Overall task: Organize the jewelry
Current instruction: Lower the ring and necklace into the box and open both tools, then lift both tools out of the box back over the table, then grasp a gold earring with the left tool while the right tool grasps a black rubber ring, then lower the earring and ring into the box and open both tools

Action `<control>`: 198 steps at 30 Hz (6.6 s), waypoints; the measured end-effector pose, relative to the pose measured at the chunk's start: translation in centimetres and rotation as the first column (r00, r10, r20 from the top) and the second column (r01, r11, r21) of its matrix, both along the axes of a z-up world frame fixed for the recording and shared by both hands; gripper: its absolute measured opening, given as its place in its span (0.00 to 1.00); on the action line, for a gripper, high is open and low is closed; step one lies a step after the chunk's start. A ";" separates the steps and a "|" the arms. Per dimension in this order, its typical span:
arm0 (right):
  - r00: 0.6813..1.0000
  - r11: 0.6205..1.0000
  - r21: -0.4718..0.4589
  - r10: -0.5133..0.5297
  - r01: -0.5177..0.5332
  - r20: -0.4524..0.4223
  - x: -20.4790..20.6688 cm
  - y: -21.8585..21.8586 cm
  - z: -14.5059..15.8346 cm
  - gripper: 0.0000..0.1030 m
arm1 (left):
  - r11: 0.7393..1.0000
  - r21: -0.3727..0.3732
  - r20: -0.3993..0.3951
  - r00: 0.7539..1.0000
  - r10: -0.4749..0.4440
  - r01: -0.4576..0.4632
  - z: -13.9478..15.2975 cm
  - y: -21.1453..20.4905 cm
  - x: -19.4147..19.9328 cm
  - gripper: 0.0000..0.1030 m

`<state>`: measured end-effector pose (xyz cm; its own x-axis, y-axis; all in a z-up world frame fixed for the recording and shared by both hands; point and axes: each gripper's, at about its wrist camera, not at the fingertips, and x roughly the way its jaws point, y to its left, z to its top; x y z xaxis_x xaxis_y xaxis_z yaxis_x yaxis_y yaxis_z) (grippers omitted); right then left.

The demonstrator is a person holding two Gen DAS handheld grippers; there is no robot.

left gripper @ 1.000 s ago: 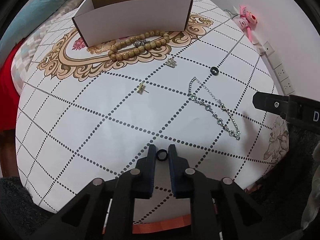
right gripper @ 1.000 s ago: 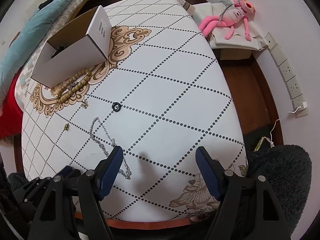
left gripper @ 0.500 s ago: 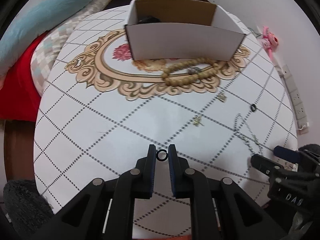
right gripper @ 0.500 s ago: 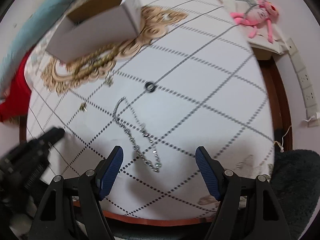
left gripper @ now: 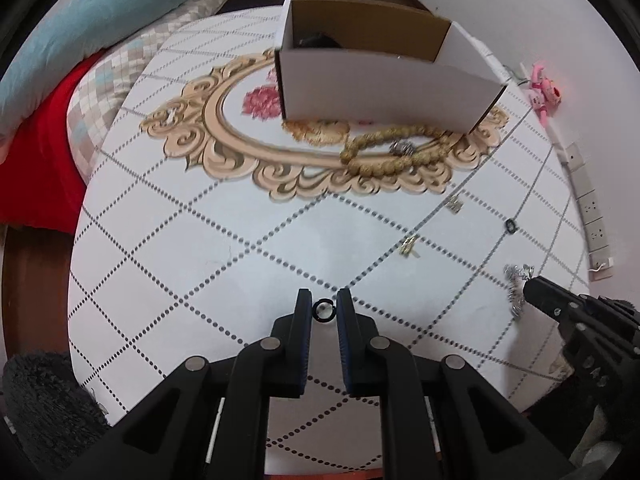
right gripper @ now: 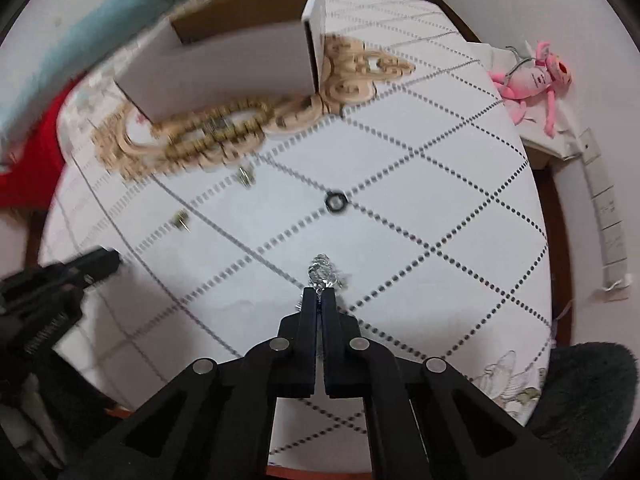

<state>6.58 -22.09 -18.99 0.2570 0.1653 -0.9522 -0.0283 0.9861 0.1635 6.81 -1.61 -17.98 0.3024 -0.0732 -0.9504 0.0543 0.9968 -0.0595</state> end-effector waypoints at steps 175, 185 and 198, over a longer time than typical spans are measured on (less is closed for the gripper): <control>0.996 0.998 0.041 0.041 -0.045 0.085 20.4 1.4 6.6 0.61 | 0.997 0.033 0.135 0.989 0.057 -0.062 7.6 2.4 18.3 1.00; 0.990 0.985 -0.173 0.043 -0.019 0.136 17.8 2.0 7.0 1.00 | 0.990 0.099 0.210 0.974 0.081 -0.104 7.6 3.0 14.8 1.00; 0.972 0.993 -0.114 0.015 0.012 0.233 13.3 2.8 11.0 1.00 | 0.988 0.104 0.285 0.955 0.080 -0.114 10.0 3.6 9.8 1.00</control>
<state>19.87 -19.34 -8.00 0.4741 0.0598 -0.8785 -0.0541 0.9978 0.0387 16.64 1.94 -8.02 0.5572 0.0778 -0.8267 -0.0460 0.9970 0.0629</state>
